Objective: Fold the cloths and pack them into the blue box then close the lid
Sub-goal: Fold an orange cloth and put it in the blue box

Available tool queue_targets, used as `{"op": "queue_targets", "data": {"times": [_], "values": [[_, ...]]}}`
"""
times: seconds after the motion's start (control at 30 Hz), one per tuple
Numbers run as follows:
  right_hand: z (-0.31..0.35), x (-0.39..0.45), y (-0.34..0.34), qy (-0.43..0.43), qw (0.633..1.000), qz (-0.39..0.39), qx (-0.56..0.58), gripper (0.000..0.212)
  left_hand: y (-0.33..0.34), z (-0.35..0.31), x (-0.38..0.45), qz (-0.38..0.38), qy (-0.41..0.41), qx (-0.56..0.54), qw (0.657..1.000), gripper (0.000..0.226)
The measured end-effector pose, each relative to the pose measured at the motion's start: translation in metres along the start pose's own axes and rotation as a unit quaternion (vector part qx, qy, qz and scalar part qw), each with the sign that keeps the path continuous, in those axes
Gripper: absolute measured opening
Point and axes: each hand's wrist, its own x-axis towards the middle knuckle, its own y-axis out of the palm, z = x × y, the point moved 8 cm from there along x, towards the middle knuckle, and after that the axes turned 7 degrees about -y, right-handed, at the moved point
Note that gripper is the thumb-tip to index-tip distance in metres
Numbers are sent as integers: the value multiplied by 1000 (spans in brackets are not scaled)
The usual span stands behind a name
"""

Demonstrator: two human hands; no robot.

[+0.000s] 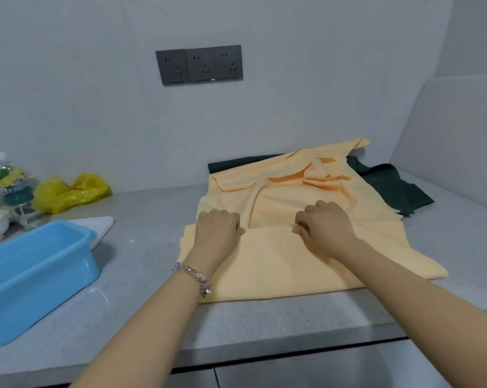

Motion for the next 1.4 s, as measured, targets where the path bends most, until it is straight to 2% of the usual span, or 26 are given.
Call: {"op": "queue_targets", "data": {"times": [0.1, 0.2, 0.37, 0.5, 0.73, 0.8, 0.87, 1.0, 1.17, 1.3, 1.4], "values": [[-4, 8, 32, 18, 998, 19, 50, 22, 33, 1, 0, 20, 3, -100, 995, 24], [-9, 2, 49, 41, 993, 10, 112, 18, 50, 2, -6, 3, 15, -168, 986, 17], [-13, -9, 59, 82, 982, -3, 168, 15, 65, 6, -5, 11, -5, -169, 986, 16], [-5, -11, 49, 76, 980, 5, 182, 16, 62, 9, -10, 38, -17, -150, 988, 15], [29, -25, 34, 33, 976, 32, 212, 13, 45, 26, -33, 170, -1, -80, 982, 16], [35, -26, 35, 34, 979, 32, 200, 14, 40, 27, -40, 159, -1, -79, 984, 17], [38, -25, 37, 47, 985, 33, 162, 17, 37, 28, -44, 128, -8, -104, 986, 7], [40, -28, 46, 63, 993, 27, 96, 19, 51, 37, -51, 81, -56, -157, 983, 16], [37, -29, 55, 89, 990, 6, 111, 19, 67, 44, -55, 64, -83, -219, 970, 13], [34, -25, 61, 95, 987, 35, 121, 21, 70, 46, -54, 63, -95, -235, 965, 12], [37, -25, 59, 86, 989, 15, 117, 21, 68, 44, -52, 69, -86, -231, 967, 13]]}}
